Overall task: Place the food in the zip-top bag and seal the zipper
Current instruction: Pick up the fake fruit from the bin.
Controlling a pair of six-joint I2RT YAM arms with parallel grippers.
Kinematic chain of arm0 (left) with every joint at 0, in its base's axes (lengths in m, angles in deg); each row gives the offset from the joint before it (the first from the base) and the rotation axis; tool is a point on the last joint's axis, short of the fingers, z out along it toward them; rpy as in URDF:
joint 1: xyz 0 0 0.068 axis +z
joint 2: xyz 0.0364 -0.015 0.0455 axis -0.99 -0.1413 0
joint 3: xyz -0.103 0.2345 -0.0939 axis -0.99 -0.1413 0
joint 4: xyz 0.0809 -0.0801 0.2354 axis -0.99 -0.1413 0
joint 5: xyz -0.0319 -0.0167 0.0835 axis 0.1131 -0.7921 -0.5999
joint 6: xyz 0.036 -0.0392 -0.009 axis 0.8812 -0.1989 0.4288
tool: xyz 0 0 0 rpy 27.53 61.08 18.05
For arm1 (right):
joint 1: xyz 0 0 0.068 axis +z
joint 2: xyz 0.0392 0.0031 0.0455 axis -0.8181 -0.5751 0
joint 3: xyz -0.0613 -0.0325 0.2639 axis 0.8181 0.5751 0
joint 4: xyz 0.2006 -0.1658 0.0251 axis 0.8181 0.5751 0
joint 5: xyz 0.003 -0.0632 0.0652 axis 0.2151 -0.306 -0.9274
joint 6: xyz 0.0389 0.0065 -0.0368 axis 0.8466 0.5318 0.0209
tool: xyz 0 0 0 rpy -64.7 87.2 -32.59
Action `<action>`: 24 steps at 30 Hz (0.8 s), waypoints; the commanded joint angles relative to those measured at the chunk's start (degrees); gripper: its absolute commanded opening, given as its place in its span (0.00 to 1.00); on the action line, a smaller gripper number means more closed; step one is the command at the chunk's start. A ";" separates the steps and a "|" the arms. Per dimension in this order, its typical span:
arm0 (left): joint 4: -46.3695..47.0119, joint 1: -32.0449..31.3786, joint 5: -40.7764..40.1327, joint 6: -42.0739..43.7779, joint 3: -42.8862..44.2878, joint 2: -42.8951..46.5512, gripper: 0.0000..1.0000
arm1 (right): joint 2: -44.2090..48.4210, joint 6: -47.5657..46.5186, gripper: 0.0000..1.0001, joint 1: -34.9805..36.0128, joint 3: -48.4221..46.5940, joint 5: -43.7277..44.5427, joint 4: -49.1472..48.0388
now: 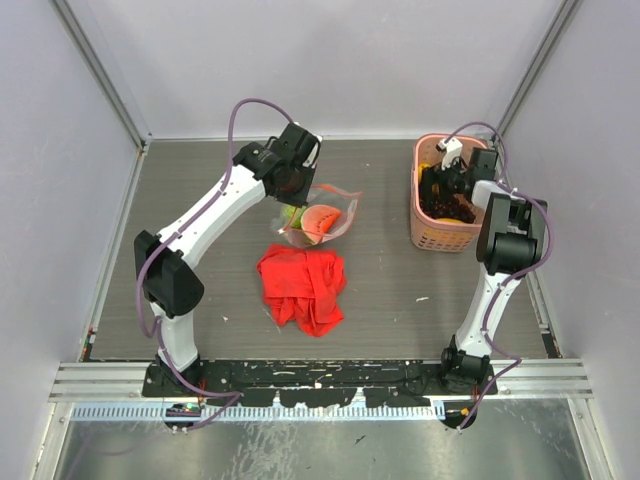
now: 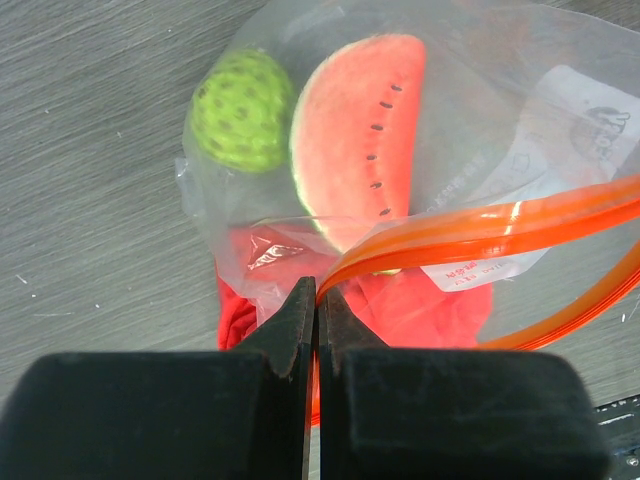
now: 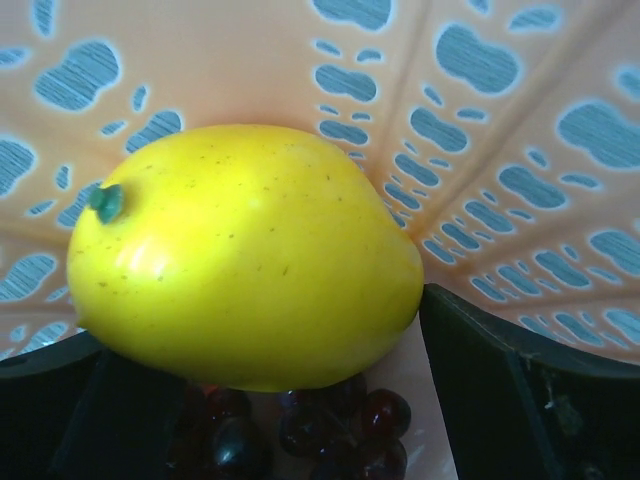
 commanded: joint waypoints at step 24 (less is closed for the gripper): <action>0.09 0.06 0.51 0.94 2.65 0.82 0.00 | 6.96 13.69 0.56 -1.45 2.64 -5.86 -13.49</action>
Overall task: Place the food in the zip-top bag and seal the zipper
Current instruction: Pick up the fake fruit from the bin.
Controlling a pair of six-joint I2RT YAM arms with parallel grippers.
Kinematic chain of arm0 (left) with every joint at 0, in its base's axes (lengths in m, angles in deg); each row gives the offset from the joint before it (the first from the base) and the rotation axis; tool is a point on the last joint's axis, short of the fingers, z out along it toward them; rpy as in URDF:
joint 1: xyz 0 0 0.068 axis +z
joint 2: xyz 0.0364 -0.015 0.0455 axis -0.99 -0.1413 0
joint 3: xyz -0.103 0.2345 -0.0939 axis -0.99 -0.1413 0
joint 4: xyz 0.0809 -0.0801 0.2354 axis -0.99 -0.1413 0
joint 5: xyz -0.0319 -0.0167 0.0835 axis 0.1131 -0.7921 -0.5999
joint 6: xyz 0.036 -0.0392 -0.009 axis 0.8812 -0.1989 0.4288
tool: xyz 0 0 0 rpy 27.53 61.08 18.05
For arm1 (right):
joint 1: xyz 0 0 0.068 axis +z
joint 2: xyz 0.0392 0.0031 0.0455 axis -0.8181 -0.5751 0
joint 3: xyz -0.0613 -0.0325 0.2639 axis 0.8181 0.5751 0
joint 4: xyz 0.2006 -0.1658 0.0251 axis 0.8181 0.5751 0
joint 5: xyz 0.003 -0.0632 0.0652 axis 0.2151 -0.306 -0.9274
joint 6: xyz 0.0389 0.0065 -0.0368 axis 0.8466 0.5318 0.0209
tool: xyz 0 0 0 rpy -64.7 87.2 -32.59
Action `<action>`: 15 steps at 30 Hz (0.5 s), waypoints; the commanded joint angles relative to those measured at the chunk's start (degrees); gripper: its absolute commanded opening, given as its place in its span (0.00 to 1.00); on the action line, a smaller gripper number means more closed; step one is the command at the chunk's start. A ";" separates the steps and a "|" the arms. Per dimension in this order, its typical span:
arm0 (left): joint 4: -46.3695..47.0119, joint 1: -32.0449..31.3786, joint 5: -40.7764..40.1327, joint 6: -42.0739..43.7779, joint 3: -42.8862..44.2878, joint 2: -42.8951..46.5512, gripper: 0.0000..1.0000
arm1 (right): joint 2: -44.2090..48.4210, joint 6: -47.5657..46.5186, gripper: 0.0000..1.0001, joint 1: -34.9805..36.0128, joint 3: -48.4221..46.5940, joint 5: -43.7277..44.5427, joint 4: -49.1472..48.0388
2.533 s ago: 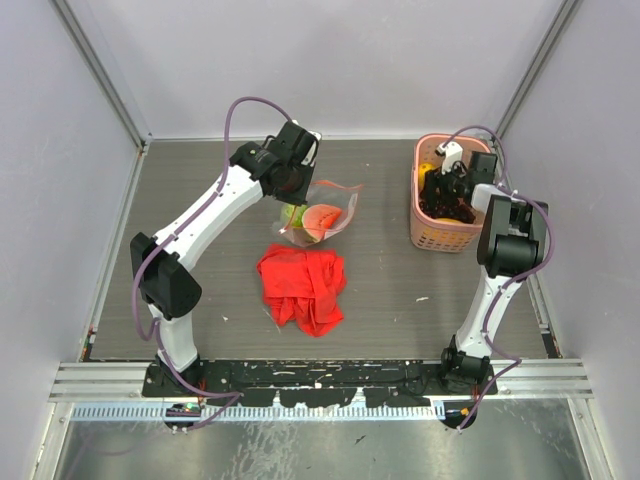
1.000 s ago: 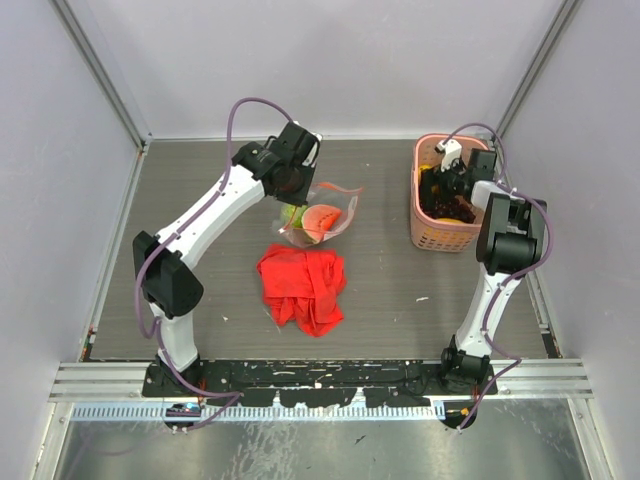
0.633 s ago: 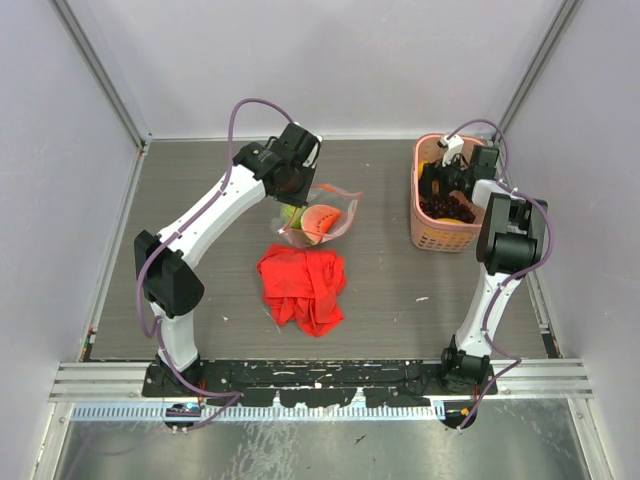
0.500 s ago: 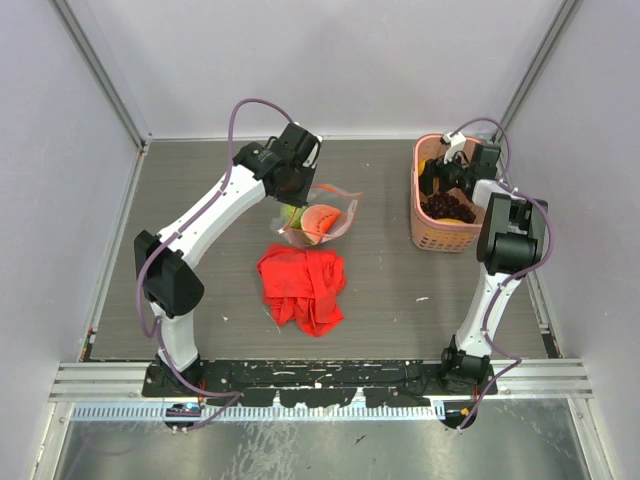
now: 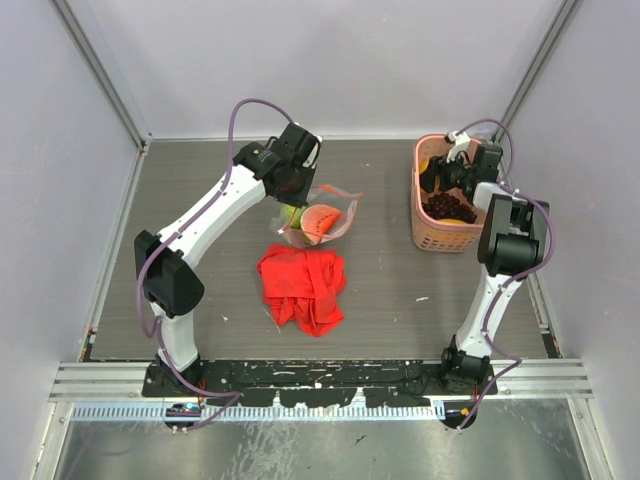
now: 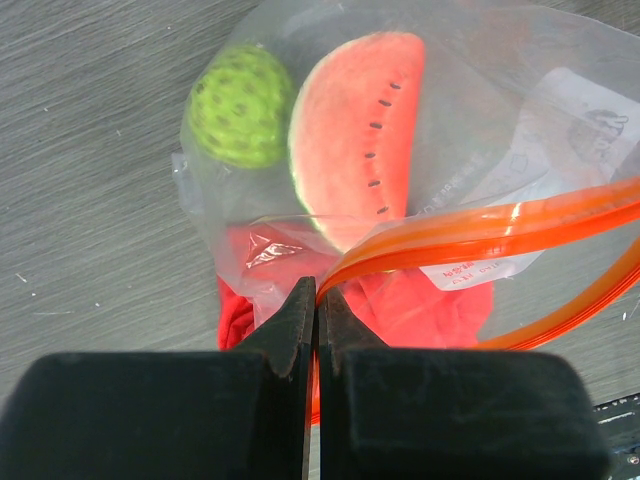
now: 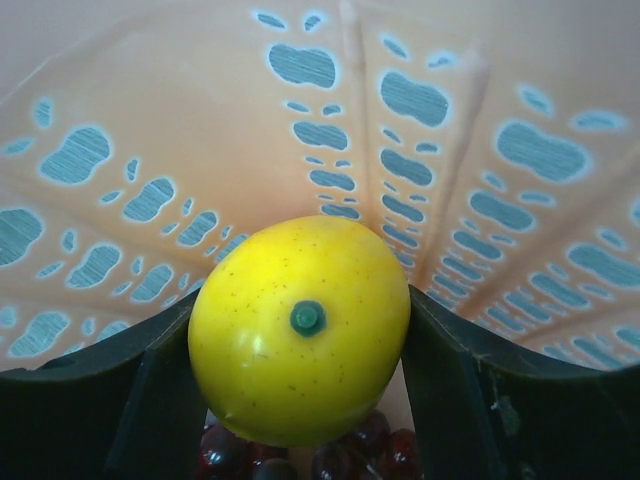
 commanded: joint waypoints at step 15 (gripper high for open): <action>0.39 0.06 1.46 0.82 2.69 2.46 0.00 | 25.56 3.79 0.47 -0.66 11.11 9.79 -2.37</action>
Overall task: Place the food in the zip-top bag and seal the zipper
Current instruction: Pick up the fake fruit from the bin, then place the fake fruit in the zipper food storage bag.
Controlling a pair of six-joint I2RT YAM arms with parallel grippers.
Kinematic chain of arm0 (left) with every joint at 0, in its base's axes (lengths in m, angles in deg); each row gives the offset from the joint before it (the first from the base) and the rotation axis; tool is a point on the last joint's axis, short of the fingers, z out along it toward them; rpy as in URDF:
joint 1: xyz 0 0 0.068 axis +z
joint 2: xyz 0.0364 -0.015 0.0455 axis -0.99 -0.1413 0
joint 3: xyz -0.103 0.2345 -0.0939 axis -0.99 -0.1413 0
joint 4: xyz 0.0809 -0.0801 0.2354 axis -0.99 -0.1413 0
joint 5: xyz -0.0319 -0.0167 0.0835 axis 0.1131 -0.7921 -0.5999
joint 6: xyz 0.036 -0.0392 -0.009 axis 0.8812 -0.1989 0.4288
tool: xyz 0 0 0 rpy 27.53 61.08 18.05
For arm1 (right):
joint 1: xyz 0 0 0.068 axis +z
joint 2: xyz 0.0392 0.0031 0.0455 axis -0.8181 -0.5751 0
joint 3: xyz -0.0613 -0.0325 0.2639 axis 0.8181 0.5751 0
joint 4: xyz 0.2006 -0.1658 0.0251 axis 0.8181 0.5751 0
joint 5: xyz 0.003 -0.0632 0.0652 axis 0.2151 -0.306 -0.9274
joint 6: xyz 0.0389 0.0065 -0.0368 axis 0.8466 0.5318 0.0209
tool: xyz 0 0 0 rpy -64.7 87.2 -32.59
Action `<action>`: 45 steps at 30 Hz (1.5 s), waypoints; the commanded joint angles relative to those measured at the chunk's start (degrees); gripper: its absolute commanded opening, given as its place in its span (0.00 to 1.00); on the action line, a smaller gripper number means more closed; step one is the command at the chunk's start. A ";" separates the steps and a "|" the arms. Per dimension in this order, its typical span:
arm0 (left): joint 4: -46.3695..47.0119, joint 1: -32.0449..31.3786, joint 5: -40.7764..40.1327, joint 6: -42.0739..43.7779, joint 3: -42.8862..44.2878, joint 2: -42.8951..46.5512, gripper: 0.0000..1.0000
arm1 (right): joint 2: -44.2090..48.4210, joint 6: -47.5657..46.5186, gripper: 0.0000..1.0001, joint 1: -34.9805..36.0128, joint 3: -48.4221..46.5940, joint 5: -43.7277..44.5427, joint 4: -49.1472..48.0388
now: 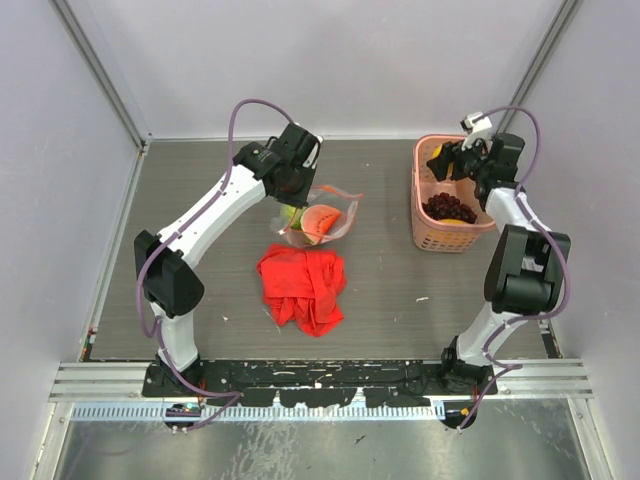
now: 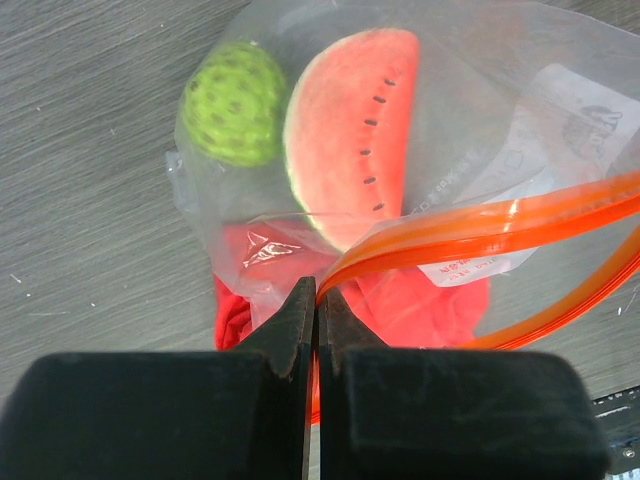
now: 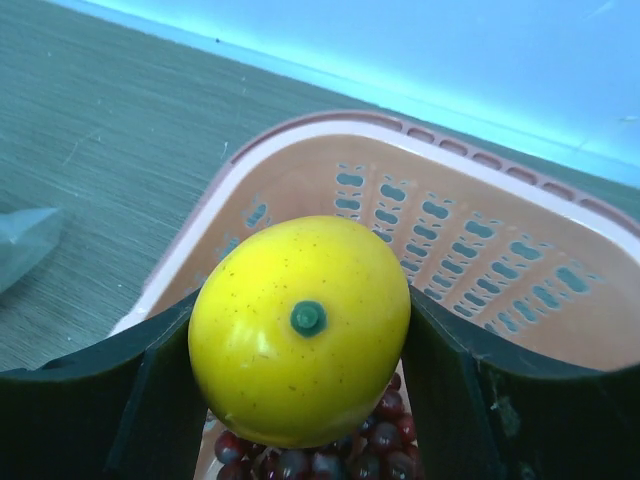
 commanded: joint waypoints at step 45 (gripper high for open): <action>-1.19 0.06 6.40 -1.15 4.75 3.90 0.00 | 30.01 -1.70 0.50 50.62 13.96 27.25 -3.19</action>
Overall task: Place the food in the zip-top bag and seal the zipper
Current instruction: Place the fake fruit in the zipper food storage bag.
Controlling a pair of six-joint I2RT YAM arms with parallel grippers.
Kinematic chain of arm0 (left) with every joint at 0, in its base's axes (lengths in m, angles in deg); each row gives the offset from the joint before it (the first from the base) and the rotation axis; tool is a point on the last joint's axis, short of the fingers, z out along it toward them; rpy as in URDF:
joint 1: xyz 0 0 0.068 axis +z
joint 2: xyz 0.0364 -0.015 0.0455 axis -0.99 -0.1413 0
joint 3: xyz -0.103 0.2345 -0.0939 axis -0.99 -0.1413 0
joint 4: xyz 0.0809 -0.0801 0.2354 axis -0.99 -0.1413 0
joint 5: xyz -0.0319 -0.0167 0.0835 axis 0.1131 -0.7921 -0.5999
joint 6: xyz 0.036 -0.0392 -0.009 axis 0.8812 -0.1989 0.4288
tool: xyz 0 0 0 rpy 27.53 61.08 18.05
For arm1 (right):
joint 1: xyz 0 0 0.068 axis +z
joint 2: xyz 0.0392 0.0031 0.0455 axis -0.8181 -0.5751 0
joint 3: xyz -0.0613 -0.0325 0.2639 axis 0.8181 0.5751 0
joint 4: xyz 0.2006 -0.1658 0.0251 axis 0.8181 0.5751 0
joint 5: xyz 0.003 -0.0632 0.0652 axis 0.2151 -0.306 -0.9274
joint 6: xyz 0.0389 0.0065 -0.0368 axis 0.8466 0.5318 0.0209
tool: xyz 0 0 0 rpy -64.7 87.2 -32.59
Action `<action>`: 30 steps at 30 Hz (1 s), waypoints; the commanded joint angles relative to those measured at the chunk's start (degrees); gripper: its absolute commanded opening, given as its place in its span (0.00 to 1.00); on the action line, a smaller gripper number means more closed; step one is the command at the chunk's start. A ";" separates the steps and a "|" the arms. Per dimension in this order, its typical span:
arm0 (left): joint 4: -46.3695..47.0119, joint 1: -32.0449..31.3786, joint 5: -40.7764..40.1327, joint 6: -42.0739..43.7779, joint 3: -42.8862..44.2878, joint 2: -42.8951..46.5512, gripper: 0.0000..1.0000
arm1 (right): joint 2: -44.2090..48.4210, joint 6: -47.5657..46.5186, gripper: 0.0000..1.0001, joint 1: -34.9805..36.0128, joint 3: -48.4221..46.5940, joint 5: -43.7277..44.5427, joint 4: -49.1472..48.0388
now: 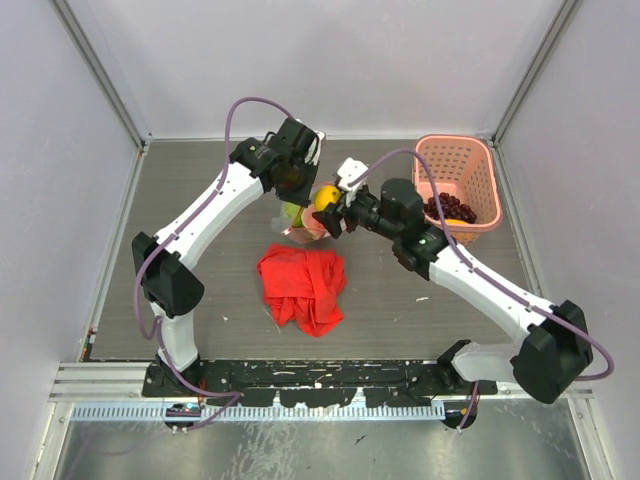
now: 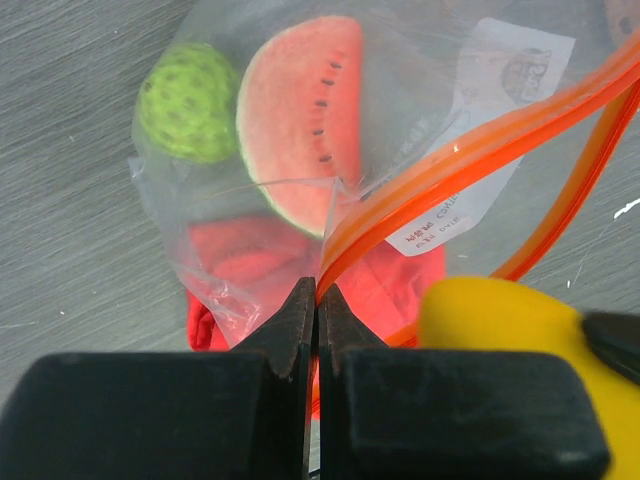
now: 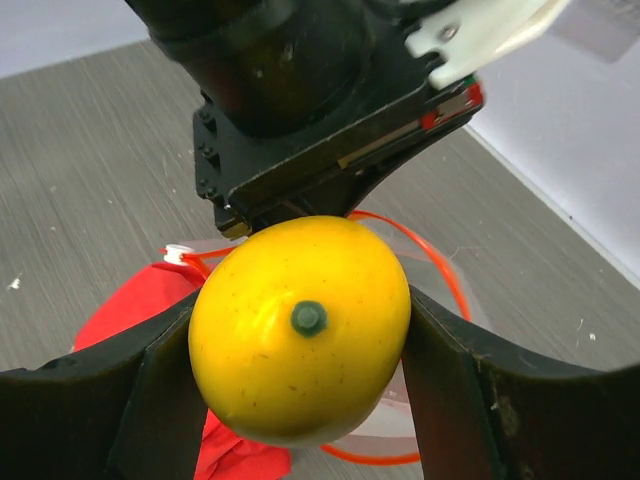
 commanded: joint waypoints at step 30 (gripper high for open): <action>0.95 0.07 2.88 -0.36 1.11 4.59 0.00 | -15.33 -1.09 0.93 3.41 8.93 24.75 -30.05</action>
